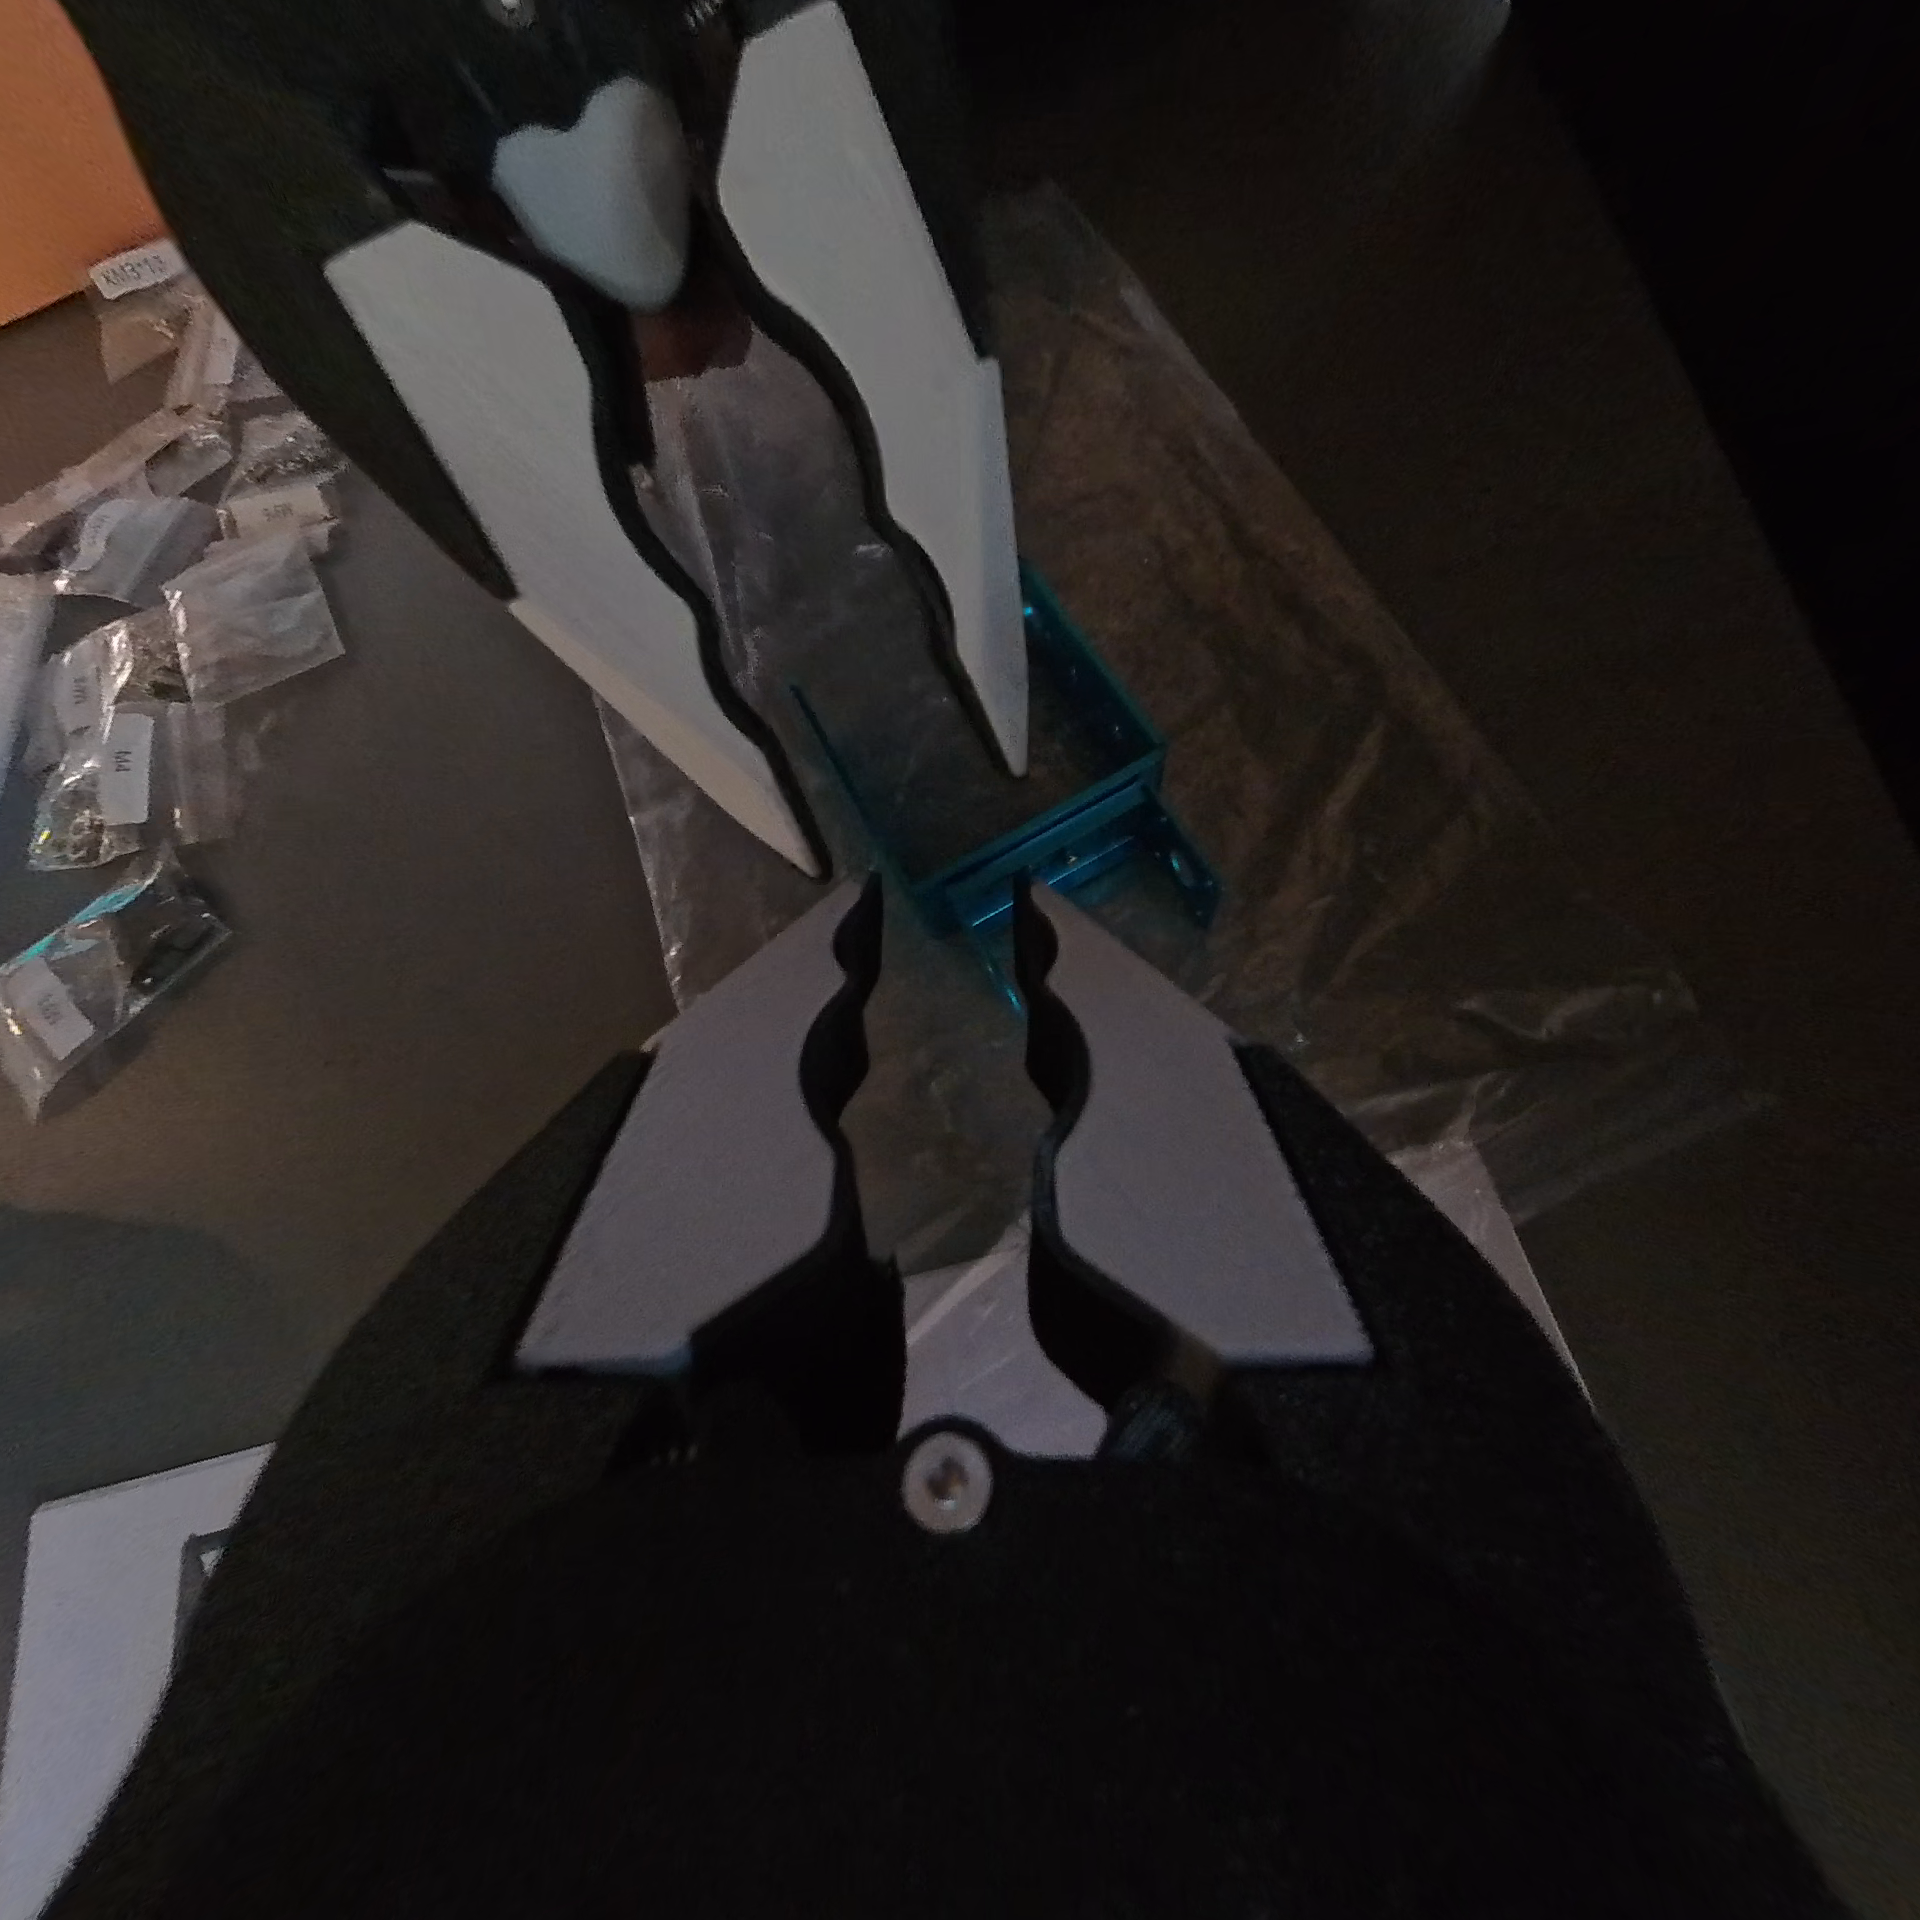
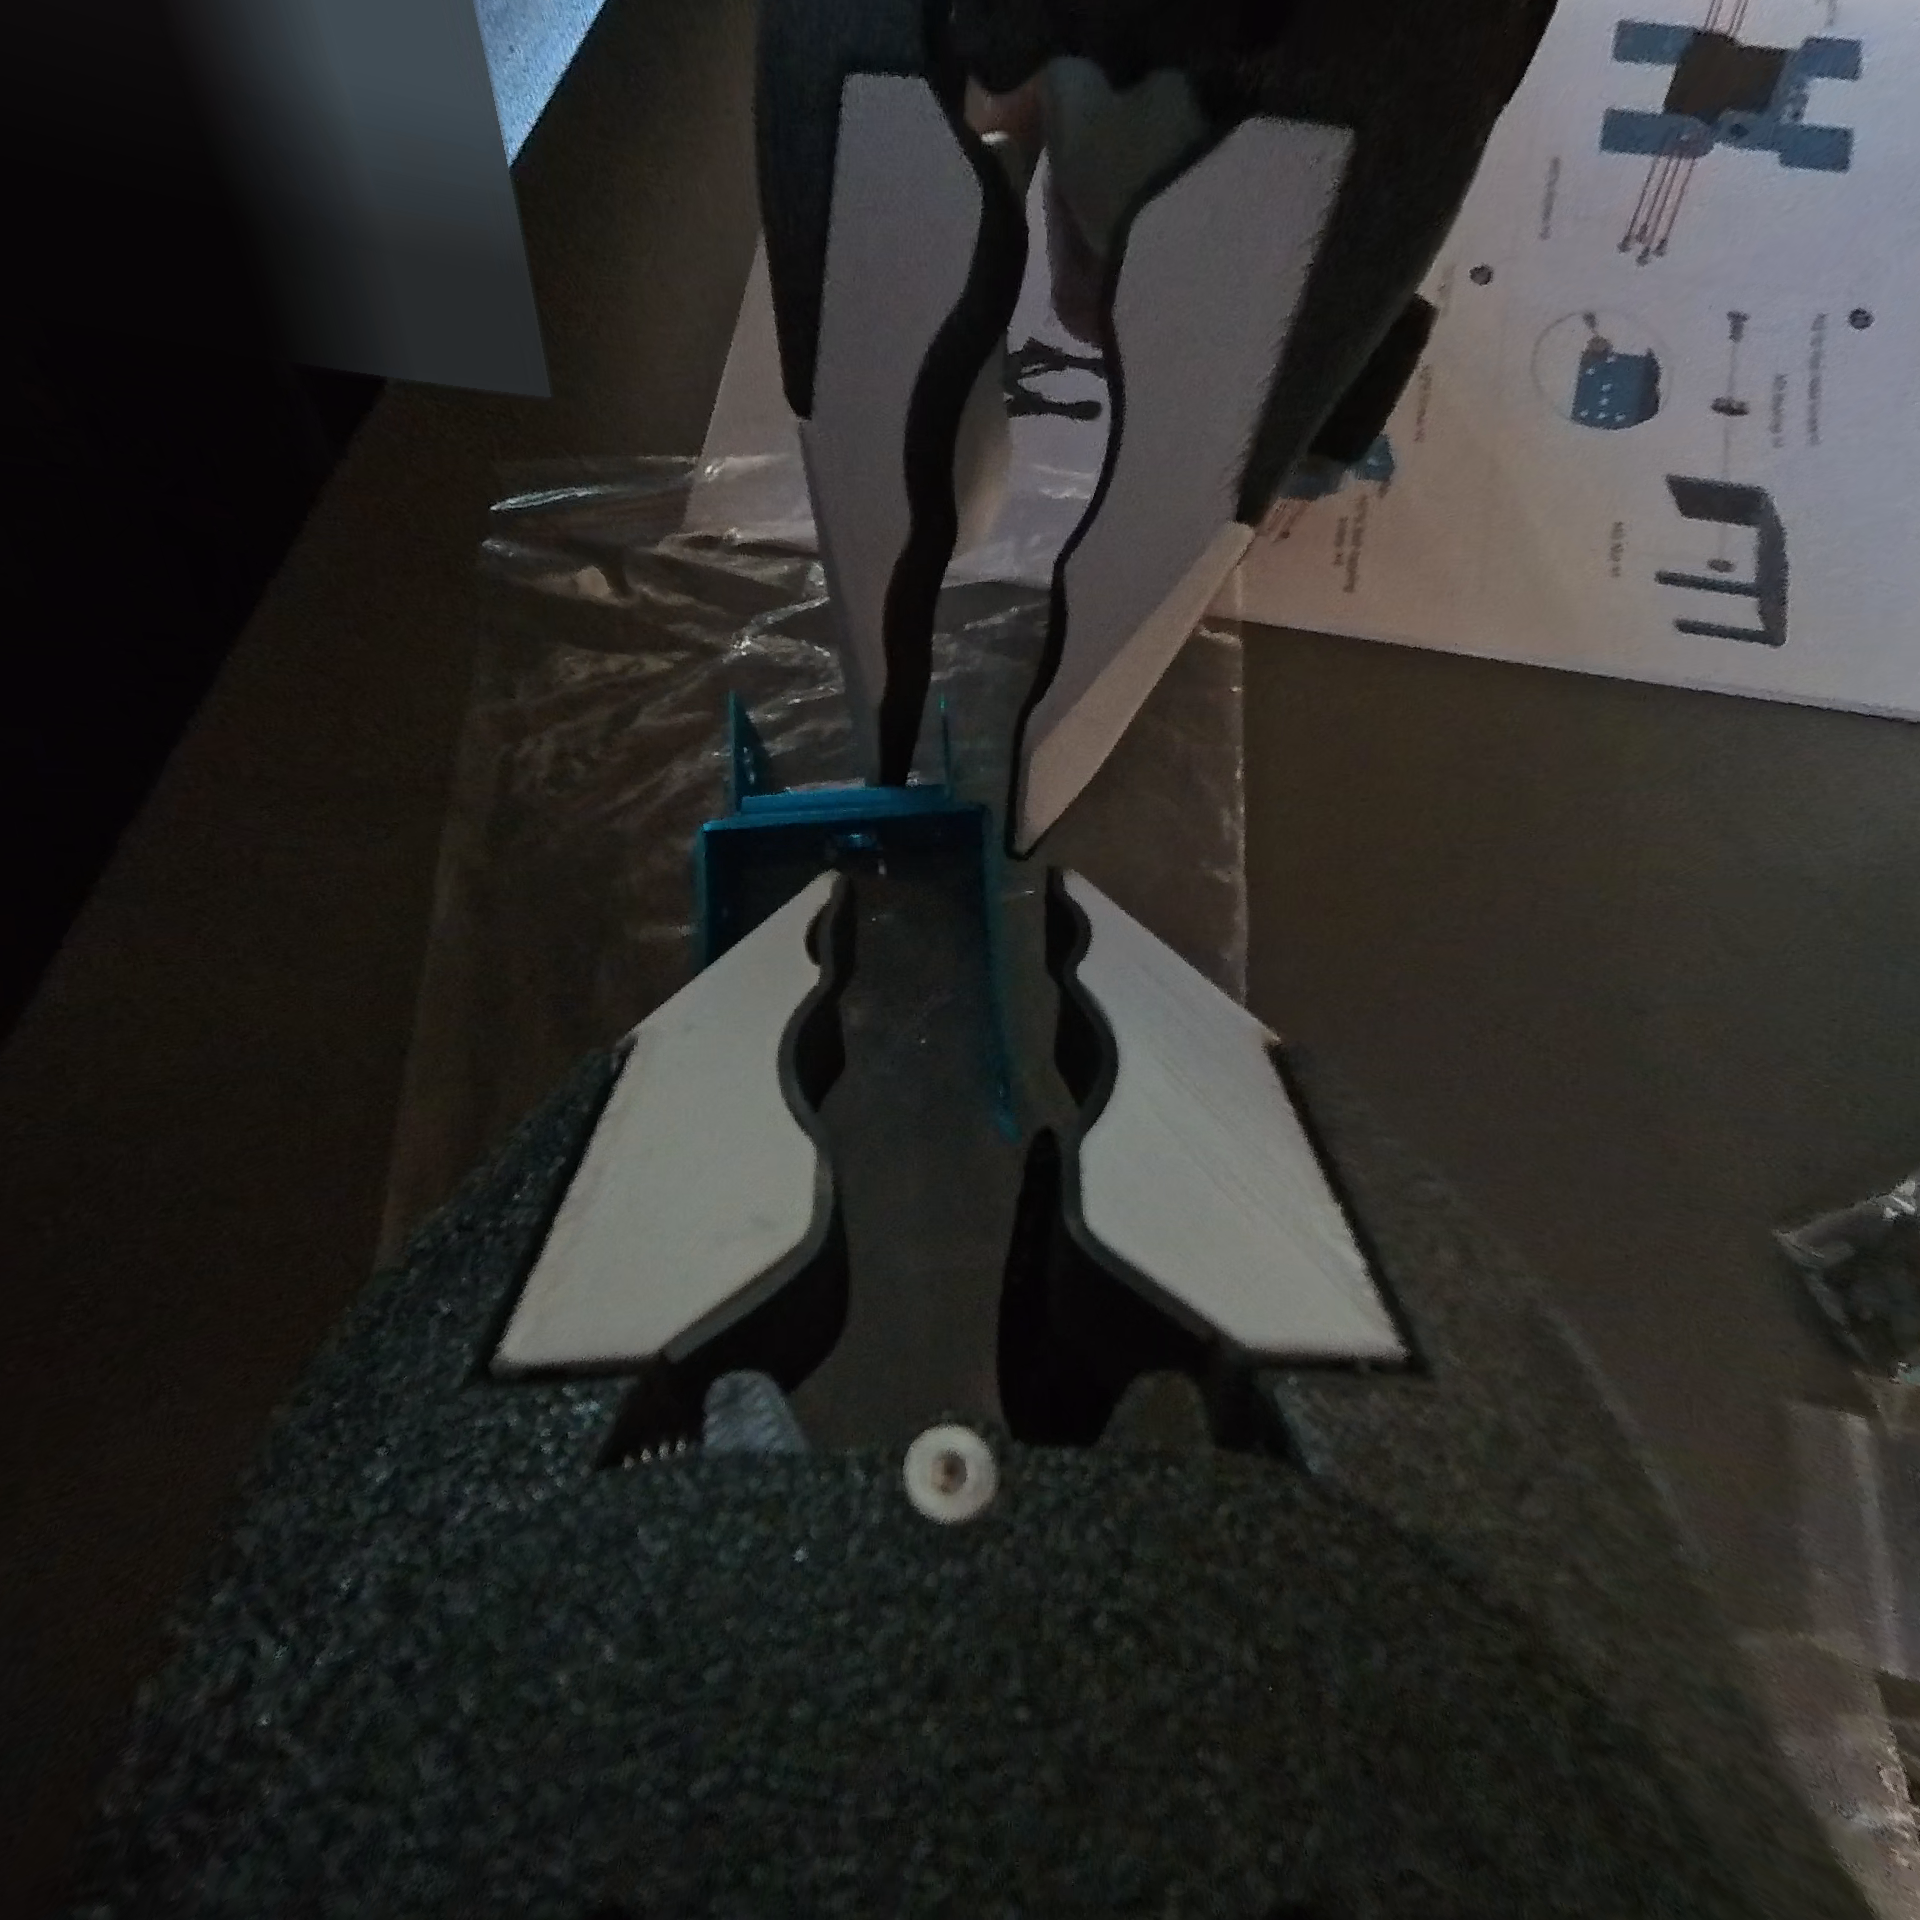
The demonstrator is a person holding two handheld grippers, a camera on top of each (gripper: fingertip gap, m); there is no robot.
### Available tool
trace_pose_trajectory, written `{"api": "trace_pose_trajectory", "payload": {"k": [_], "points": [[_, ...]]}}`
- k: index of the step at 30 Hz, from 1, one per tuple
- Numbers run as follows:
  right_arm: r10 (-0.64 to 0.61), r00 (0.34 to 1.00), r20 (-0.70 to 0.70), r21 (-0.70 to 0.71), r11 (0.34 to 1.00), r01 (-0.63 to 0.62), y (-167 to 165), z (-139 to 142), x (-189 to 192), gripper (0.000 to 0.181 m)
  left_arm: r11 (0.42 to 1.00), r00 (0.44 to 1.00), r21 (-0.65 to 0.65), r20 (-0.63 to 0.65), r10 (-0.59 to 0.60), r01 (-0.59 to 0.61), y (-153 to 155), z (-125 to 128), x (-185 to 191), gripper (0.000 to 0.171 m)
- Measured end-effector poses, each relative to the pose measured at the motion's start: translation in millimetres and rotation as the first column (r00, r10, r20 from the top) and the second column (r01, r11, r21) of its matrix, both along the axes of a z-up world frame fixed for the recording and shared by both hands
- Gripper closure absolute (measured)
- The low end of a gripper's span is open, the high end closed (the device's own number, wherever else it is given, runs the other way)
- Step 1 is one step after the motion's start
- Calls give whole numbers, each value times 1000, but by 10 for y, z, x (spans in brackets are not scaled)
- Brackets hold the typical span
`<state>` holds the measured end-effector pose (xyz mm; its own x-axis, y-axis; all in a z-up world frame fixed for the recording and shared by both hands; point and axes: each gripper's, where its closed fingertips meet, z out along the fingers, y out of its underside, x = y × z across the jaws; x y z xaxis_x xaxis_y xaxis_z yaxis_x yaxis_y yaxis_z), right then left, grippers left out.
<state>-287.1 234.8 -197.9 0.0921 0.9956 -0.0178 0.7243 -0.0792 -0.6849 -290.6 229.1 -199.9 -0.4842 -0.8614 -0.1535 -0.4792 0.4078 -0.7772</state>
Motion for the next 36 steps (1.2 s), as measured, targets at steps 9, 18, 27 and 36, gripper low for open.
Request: {"api": "trace_pose_trajectory", "payload": {"k": [9,18,27,36], "points": [[-13,1000,20,10,1000,12,16,-12,54,143,999,1000,38,-6,-7,7,-15,-44,3,147],[102,993,67,-4,995,-102,-158,134,258,158,999,1000,50,-7,-7,8,-15,-58,3,150],[130,982,136,61,988,-139,-144,-51,18,162,999,1000,42,-12,-13,14,-21,-50,-16,150],[120,986,113,52,991,-126,-141,-52,-218,158,998,999,51,-43,-32,34,-15,-36,-94,145]]}}
